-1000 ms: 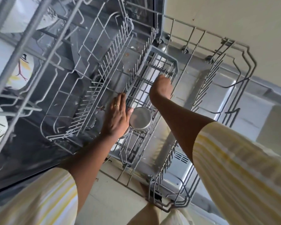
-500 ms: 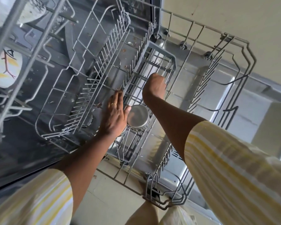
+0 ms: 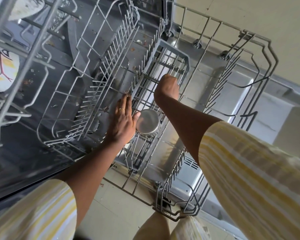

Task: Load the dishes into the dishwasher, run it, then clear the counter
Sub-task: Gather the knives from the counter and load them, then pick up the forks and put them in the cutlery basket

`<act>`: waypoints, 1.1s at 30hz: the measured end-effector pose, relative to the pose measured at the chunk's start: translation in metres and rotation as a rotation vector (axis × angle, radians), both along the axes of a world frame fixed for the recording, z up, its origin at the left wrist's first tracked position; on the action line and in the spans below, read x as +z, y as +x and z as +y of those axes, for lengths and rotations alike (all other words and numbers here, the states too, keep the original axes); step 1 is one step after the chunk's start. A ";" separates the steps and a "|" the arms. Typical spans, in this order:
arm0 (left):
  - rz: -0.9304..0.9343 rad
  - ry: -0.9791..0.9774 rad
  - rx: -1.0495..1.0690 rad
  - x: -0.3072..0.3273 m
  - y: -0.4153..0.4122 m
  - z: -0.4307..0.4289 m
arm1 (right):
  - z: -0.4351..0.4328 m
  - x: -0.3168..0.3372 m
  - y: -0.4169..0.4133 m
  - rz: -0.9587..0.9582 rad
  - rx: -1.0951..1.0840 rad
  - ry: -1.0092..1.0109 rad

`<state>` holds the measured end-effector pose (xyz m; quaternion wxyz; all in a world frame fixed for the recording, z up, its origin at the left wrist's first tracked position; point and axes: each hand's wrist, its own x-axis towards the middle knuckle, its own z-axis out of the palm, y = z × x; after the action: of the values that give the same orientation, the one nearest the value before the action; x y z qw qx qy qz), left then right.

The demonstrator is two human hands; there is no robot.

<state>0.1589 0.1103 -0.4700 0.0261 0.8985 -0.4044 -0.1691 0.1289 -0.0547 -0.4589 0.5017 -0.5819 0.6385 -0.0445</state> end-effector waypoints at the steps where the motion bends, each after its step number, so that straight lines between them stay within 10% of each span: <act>1: 0.007 0.005 0.002 0.001 0.000 0.000 | -0.001 -0.001 0.000 0.010 0.007 -0.006; 33: 0.084 -0.110 0.338 0.237 -0.148 0.103 | 0.159 0.230 -0.168 0.000 1.127 -0.717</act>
<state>0.0105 0.2137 -0.2331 0.1199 0.9431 -0.2547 -0.1772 -0.0389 0.1039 -0.2288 0.2238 -0.9573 0.1824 0.0148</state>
